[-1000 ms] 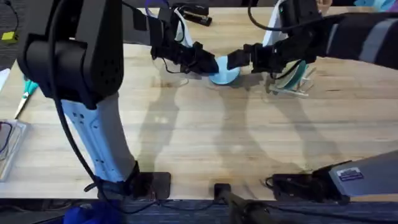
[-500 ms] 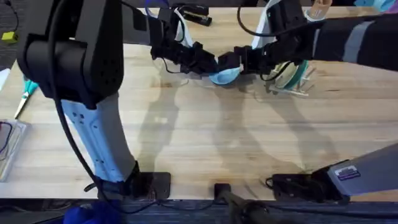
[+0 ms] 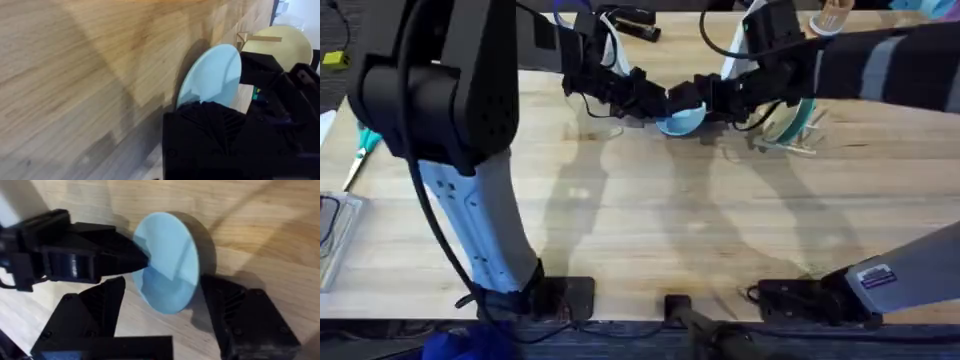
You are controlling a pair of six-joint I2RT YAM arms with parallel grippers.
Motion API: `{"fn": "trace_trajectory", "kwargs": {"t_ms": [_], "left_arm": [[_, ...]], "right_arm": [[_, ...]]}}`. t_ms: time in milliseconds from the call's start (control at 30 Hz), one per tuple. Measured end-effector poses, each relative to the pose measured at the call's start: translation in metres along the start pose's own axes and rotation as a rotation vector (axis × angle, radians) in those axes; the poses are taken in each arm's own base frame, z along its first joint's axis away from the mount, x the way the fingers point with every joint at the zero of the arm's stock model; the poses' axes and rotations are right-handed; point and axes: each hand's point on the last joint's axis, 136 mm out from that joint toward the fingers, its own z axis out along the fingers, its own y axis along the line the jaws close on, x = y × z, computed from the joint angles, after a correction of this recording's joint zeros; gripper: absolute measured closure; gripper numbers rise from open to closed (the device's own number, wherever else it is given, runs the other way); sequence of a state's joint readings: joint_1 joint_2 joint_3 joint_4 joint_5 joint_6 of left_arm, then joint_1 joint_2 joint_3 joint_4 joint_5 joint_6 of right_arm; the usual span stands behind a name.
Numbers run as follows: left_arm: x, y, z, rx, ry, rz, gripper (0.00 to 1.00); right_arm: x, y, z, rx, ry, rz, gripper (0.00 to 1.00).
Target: Pick up the plates from the table one by one and place each into a slot on the dish rack.
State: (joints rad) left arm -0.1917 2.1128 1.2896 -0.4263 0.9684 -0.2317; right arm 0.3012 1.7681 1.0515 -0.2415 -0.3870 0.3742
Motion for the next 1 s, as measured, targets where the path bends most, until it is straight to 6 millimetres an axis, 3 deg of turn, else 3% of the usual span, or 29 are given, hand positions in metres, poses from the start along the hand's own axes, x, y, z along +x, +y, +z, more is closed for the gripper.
{"fn": "trace_trajectory", "kwargs": {"t_ms": [467, 800, 867, 1000], "left_arm": [[0.001, 0.000, 0.000, -0.001, 0.002, -0.004, 0.961], [-0.001, 0.002, -0.002, 0.000, -0.003, -0.008, 0.961], [-0.002, 0.002, -0.004, 0.001, -0.008, -0.009, 0.961], [-0.004, 0.002, -0.007, 0.005, -0.015, -0.011, 0.961]], "right_arm": [[0.000, -0.004, 0.006, 0.004, 0.003, 0.046, 0.551], [-0.005, -0.004, 0.005, 0.002, -0.017, 0.047, 0.823], [-0.007, -0.002, 0.004, -0.017, -0.019, 0.051, 0.925], [-0.009, 0.004, 0.000, -0.041, -0.027, 0.048, 0.957]]}}
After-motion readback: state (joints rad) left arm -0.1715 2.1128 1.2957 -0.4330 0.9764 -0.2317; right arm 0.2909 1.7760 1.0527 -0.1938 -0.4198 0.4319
